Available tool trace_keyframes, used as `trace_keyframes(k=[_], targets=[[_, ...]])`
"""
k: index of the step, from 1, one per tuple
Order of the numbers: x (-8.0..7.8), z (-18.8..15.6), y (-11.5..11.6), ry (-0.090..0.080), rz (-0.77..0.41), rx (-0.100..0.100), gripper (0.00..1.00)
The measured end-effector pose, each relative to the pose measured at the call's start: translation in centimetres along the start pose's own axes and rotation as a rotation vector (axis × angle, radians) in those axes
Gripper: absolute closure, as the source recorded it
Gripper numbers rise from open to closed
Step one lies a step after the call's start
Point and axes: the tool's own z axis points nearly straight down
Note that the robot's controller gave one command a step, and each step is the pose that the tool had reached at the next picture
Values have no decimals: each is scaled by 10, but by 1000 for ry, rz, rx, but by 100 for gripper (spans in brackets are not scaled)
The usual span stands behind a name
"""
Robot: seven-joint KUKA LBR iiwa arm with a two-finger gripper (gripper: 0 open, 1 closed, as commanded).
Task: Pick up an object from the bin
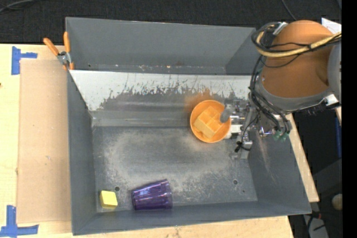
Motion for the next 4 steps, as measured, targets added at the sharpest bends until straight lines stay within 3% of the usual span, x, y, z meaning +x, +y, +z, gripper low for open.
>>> trace_keyframes(k=[1, 2, 4], targets=[[-36, 82, -17, -5, 36, -1, 0], [-85, 162, -37, -26, -115, -15, 0], [-82, 163, -42, -17, -116, -5, 0]])
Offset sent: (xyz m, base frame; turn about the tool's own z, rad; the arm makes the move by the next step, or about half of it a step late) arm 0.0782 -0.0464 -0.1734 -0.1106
